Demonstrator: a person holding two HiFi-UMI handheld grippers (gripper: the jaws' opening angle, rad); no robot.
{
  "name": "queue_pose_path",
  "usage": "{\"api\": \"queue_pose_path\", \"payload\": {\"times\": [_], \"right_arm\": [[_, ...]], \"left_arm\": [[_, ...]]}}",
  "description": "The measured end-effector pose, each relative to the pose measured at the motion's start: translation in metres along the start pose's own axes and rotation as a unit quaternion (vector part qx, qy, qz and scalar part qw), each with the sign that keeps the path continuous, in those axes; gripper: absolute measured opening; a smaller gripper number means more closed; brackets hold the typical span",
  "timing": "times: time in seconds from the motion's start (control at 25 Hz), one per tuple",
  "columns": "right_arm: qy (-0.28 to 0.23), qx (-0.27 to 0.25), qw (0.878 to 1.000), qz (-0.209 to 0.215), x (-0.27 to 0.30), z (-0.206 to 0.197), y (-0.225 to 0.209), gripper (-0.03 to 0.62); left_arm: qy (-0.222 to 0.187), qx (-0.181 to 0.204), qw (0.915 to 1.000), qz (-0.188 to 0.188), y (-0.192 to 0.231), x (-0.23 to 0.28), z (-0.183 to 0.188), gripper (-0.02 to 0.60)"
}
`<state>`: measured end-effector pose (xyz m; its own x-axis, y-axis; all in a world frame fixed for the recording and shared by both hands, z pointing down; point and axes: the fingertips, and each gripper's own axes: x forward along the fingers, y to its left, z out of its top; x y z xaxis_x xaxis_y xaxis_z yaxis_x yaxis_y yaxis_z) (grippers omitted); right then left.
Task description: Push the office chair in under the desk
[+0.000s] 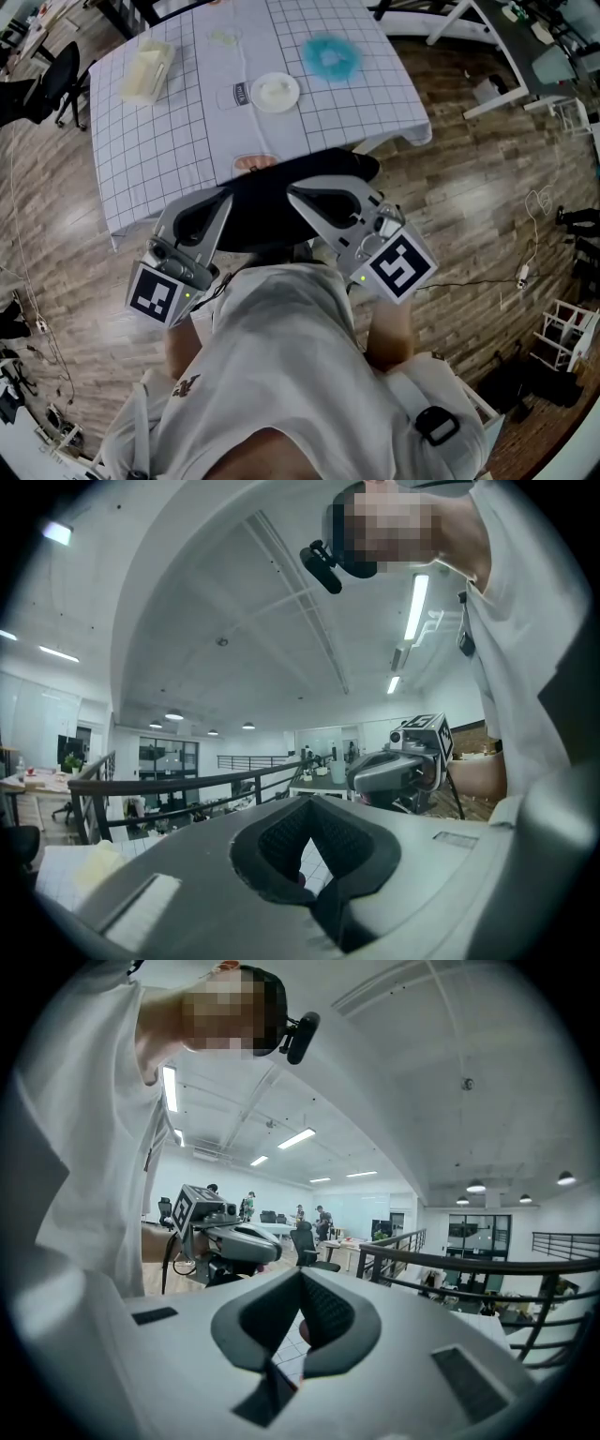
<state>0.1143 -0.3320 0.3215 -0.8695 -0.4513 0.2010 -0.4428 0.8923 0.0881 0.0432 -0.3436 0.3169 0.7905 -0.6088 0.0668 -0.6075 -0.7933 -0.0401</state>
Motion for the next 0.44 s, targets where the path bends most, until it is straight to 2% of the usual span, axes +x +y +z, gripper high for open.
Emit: {"api": "queue_pose_path", "payload": {"times": [0.44], "right_arm": [[0.005, 0.006, 1.000, 0.006, -0.0003, -0.0034, 0.0013, 0.002]], "left_arm": [[0.006, 0.001, 1.0000, 0.003, 0.0022, 0.0009, -0.0038, 0.002]]}}
